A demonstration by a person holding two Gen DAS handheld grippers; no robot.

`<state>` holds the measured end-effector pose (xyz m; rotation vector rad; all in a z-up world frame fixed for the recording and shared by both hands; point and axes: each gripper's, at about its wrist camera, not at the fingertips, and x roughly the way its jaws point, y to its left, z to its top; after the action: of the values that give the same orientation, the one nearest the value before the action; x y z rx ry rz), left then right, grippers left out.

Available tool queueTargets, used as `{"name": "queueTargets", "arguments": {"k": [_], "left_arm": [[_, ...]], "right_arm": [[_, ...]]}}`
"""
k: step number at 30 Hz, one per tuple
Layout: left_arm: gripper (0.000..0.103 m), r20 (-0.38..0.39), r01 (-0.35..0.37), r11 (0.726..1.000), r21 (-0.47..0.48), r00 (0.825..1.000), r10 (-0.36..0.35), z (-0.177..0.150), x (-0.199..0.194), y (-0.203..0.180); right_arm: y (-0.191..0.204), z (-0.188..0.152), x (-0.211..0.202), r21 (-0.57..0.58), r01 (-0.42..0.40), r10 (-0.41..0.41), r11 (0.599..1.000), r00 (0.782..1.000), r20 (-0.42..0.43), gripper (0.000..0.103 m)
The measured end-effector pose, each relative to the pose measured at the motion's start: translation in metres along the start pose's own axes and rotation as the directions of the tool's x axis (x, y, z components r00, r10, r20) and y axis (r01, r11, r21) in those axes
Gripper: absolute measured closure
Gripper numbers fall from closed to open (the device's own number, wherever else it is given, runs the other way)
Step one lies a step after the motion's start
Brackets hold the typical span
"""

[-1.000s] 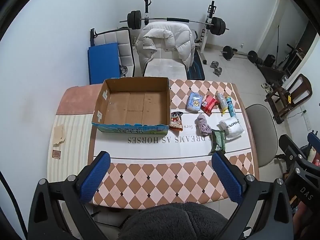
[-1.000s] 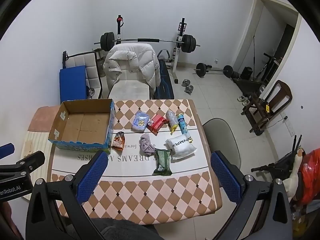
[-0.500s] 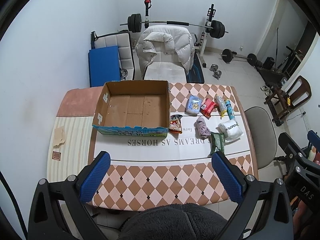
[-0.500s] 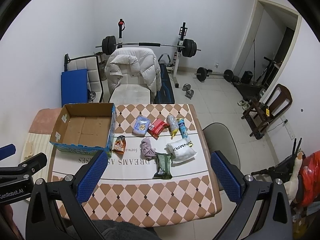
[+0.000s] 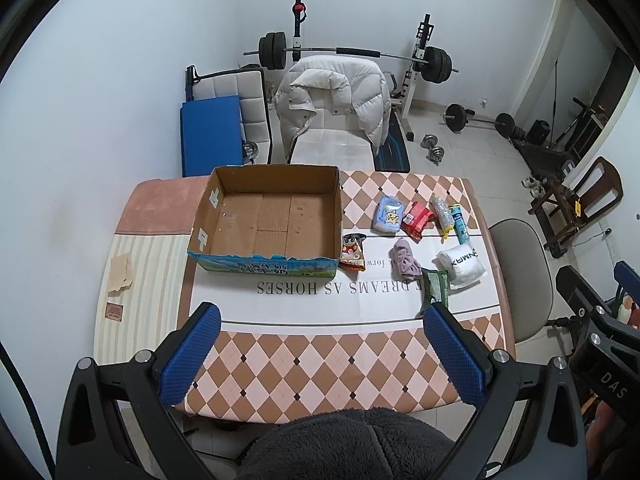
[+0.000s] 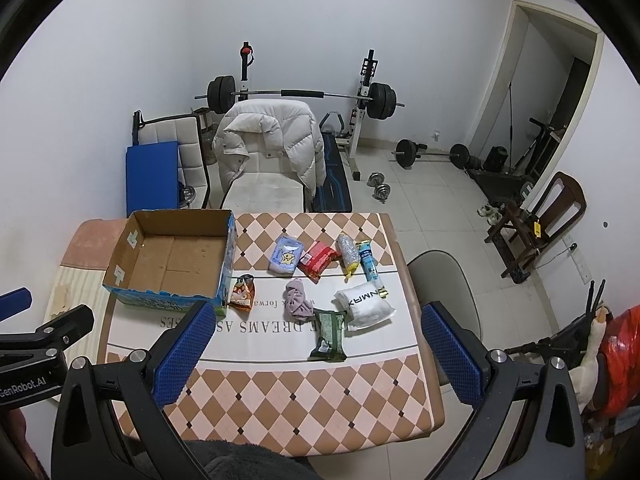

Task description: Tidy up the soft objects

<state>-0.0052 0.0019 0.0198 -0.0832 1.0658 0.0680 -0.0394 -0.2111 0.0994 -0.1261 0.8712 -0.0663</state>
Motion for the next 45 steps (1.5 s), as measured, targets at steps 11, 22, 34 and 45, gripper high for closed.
{"name": "queueTargets", "arguments": {"k": [11, 22, 34, 45], "left_arm": [[0.0, 0.003, 0.002, 1.0, -0.001, 1.0, -0.002, 0.001, -0.001, 0.001], [0.0, 0.011, 0.0, 1.0, -0.002, 1.0, 0.0, 0.005, -0.004, 0.0], [0.0, 0.024, -0.001, 1.0, -0.006, 1.0, 0.002, 0.01, -0.007, 0.005], [0.0, 0.027, 0.003, 1.0, -0.005, 1.0, -0.003, 0.008, -0.006, 0.007]], "right_arm": [[-0.001, 0.0, -0.003, 0.002, -0.006, 0.006, 1.0, 1.0, 0.008, 0.0], [0.003, 0.003, -0.004, 0.0, -0.006, 0.006, 1.0, 1.0, 0.01, 0.0], [0.004, 0.003, -0.007, 0.003, -0.01, 0.01, 1.0, 1.0, 0.017, 0.0], [0.004, 0.004, -0.007, 0.012, -0.015, 0.015, 1.0, 1.0, 0.018, 0.0]]}}
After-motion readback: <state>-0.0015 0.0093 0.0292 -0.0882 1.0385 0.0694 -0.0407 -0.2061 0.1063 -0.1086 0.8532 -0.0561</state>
